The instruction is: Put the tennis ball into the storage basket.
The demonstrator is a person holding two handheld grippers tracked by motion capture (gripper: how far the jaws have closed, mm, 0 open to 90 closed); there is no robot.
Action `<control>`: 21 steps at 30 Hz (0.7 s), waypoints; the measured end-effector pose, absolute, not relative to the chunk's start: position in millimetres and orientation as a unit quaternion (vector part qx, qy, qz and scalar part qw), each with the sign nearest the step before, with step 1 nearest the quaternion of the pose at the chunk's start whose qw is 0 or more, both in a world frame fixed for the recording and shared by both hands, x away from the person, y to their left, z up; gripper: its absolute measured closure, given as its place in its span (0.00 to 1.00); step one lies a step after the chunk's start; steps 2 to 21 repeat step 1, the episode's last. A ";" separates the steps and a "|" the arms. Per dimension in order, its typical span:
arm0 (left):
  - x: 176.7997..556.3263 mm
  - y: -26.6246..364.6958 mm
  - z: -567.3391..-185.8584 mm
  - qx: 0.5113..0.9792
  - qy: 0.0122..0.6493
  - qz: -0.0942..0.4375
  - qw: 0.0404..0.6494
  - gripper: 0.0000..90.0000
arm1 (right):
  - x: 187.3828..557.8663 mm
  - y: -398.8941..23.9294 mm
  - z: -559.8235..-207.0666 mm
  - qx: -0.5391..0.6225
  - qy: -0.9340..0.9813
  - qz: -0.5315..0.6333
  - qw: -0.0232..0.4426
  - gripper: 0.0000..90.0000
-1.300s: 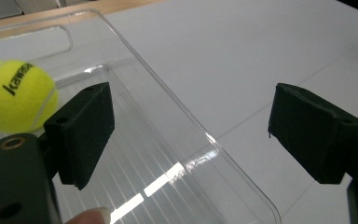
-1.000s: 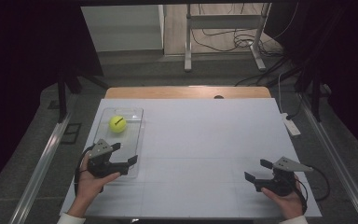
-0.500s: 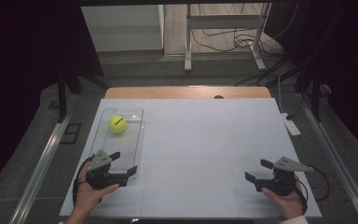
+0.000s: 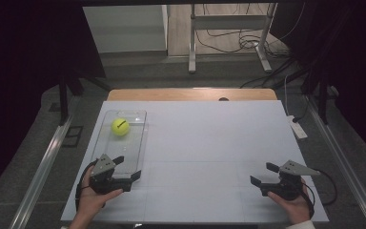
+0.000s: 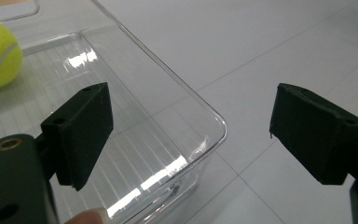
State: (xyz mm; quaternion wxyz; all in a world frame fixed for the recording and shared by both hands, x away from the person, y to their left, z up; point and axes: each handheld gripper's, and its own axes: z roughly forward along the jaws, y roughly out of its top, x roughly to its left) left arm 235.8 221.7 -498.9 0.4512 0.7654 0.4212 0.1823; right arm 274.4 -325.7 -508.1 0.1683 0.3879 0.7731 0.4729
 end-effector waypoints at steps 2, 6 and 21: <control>235.8 221.7 -498.9 0.765 0.421 0.182 0.451 0.16 | 274.4 -325.8 -508.0 0.388 0.773 0.473 0.169 0.13; 235.8 221.7 -498.9 0.765 0.421 0.182 0.451 0.16 | 274.4 -325.8 -508.0 0.388 0.773 0.473 0.169 0.13; 235.8 221.7 -498.9 0.765 0.421 0.182 0.451 0.16 | 274.4 -325.8 -508.0 0.388 0.773 0.473 0.169 0.13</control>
